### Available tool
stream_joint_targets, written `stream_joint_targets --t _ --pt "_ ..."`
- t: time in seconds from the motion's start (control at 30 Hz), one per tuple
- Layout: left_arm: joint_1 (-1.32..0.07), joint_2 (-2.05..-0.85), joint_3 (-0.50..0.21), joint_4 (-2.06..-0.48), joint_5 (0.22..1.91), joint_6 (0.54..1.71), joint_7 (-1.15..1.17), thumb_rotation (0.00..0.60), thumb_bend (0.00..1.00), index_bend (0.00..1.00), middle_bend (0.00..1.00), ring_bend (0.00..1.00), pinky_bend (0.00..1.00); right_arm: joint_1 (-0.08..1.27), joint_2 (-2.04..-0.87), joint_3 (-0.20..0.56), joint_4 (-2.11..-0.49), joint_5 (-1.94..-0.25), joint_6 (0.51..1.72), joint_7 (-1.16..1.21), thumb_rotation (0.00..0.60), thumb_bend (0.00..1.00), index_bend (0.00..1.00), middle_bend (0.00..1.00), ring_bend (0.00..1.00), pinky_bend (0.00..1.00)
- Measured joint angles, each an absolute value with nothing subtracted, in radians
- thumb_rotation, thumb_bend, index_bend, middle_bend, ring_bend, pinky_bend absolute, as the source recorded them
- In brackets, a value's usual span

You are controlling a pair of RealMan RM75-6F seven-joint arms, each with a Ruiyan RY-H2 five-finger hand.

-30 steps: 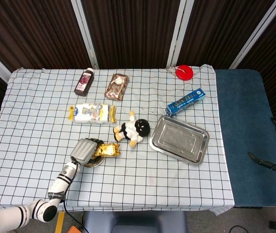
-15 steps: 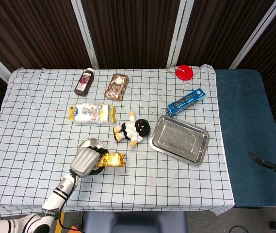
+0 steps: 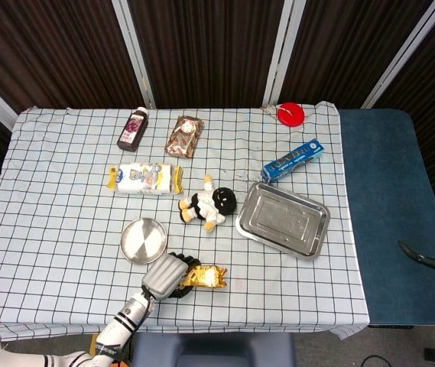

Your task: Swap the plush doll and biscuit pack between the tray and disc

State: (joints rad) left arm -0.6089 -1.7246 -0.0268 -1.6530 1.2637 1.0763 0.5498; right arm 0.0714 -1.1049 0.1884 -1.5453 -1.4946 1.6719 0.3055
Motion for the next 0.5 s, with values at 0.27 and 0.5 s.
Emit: stream_joint_targets --t 0.27,0.5 --pt "-0.613 -1.818 -0.047 -1.582 1.241 1.087 0.581 0.6 0.41 0.49 0.67 0.59 0.61 0.071 -1.104 0.187 -1.536 -1.506 1.67 0.313 0.6 0.06 0.0 0.0 0.0 0.0" --pt "-0.608 -1.834 -0.051 -1.592 1.24 1.113 0.624 0.6 0.41 0.24 0.43 0.44 0.62 0.068 -1.103 0.191 -1.535 -1.505 1.675 0.321 0.6 0.06 0.0 0.0 0.0 0.0"
